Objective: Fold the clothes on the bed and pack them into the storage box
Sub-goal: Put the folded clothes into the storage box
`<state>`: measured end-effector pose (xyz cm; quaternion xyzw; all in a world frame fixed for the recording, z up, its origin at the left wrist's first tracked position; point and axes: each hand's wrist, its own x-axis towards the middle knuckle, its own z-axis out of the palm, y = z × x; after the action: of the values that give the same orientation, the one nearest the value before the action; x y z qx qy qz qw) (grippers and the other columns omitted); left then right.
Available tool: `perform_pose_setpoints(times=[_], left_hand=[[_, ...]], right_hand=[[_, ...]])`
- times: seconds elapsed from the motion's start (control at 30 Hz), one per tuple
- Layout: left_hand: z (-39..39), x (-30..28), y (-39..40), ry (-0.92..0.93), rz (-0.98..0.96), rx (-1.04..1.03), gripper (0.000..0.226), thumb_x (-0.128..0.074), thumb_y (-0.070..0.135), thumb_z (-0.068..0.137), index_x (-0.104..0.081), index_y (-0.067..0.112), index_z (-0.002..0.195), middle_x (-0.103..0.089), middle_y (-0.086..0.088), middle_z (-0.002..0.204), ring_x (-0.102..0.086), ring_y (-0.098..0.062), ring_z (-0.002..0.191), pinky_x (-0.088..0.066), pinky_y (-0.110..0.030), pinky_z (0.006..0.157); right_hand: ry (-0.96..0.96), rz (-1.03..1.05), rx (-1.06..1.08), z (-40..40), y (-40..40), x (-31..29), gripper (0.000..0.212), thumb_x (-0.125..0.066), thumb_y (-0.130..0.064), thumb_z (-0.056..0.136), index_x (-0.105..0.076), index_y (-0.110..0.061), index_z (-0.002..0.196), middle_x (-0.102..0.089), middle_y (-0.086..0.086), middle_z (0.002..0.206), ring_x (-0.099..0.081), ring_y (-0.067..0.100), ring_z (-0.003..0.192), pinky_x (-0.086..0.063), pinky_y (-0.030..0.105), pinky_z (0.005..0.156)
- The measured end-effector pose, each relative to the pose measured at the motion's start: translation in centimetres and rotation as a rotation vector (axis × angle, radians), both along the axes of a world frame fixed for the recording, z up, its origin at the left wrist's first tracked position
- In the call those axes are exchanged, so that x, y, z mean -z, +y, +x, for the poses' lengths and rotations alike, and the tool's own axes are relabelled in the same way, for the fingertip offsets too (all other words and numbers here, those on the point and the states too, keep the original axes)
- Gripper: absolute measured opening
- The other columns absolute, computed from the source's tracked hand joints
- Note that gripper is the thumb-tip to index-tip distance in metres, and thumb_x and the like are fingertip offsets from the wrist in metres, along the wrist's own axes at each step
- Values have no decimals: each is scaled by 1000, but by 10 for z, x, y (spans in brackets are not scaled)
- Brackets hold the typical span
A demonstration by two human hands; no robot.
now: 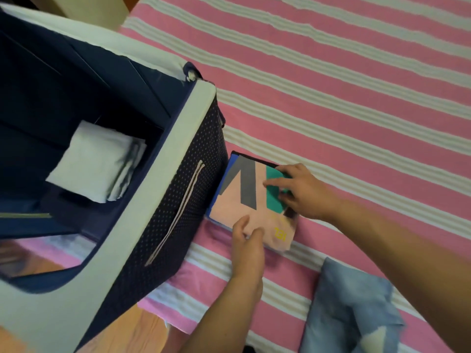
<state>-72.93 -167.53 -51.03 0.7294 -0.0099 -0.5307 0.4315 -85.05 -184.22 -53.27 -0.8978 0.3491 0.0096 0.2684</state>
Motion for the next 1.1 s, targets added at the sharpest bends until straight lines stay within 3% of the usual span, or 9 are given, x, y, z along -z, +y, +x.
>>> perform_pose_setpoints(times=[0.17,0.43,0.53,0.6,0.7,0.8,0.93,1.03,1.1], left_hand=[[1,7,-6,152,-67,-177,49,-56,1,96,-57,33,134,-66,-4,111,-68,-12,91,-54,-29,87],[0,-2,0,77,-122,-289,52,-57,-9,93,-70,37,112,-67,-14,117,-70,-28,104,-56,-48,96],[2,-9,6,234,-99,-324,54,-47,-17,95,-59,22,130,-63,-9,100,-69,-20,90,-62,-40,79],[3,-13,10,277,-93,-318,56,-42,-21,95,-54,17,134,-67,-10,109,-69,-18,94,-63,-35,71],[-5,-25,21,323,-64,-205,53,-45,-19,96,-53,19,133,-69,-9,117,-70,-20,102,-62,-31,74],[5,-32,28,357,-101,-166,50,-51,-12,95,-57,20,133,-68,-10,123,-67,-26,111,-57,-38,88],[58,-21,6,399,-135,-325,35,-50,2,98,-62,18,127,-66,-12,125,-63,-26,106,-50,-42,95],[85,-8,-11,258,-64,4,21,-57,12,97,-73,15,110,-69,-8,126,-65,-22,101,-52,-35,75],[92,-3,-16,92,-34,289,26,-58,9,97,-75,21,112,-70,-6,127,-67,-19,103,-53,-35,82]], right_hand=[[-2,166,144,14,-13,-18,43,-68,-11,87,-64,-28,126,-55,5,121,-53,27,112,-45,40,94],[-61,305,428,-5,1,-33,44,-69,-17,93,-58,-26,134,-56,-1,127,-51,18,114,-43,29,95],[-80,360,788,-13,39,-21,74,-72,-27,90,-33,-24,153,-39,10,142,-40,25,133,-36,38,110],[-353,594,1088,-8,77,-20,71,-70,-22,93,-29,-35,150,-45,10,143,-51,29,130,-50,46,99],[-625,807,1215,9,127,-26,72,-63,-6,95,-31,-50,142,-62,-4,132,-67,19,110,-59,41,82],[-735,742,1311,14,145,-28,82,-57,7,93,-26,-41,153,-60,-3,132,-67,13,104,-58,22,72],[-681,585,1267,12,141,-25,70,-49,11,94,-37,-26,153,-47,-10,150,-51,7,131,-45,3,87],[-684,690,1244,6,137,-20,69,-46,9,97,-42,-37,148,-51,-15,144,-60,1,117,-53,16,83],[-640,750,1224,2,134,-18,70,-46,7,98,-40,-45,145,-51,-15,144,-64,4,111,-57,30,85]])
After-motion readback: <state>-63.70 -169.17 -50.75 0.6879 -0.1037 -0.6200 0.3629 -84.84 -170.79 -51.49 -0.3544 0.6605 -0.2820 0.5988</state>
